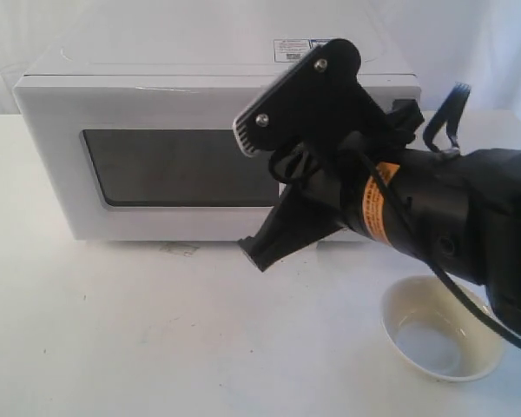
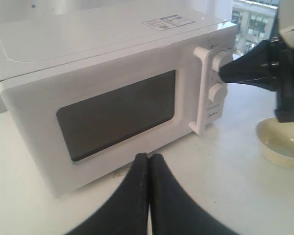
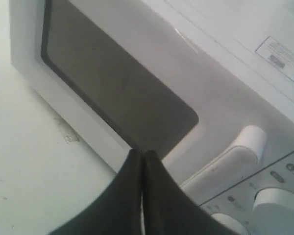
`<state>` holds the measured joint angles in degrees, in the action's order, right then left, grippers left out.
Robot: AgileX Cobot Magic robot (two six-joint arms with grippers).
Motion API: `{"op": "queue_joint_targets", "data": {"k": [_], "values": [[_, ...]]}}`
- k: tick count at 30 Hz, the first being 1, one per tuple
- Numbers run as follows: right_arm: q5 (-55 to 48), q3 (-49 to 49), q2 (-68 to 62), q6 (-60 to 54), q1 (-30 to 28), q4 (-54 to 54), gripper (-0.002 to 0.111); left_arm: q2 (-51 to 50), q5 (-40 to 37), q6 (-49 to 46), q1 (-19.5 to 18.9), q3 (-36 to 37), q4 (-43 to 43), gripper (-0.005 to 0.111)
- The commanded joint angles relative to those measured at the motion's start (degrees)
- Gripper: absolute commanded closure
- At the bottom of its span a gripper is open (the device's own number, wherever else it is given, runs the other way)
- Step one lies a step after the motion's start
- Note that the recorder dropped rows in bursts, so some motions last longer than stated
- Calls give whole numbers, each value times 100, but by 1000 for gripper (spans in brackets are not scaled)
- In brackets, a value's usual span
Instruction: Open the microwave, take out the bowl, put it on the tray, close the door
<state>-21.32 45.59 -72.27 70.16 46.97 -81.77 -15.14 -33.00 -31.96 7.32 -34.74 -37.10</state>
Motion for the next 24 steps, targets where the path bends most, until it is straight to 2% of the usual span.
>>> {"op": "queue_joint_targets", "data": {"k": [1,6,13,24], "values": [[-344,-229,213,71,52,37,108,46,356,46,14,28,264,107],[-284,-240,247,71,52,199,108,46,563,-4,14,28,291,107],[-284,-240,247,71,52,199,108,46,193,-4,14,28,290,107],[-270,-240,247,71,52,199,108,46,182,-4,14,28,290,107]]}}
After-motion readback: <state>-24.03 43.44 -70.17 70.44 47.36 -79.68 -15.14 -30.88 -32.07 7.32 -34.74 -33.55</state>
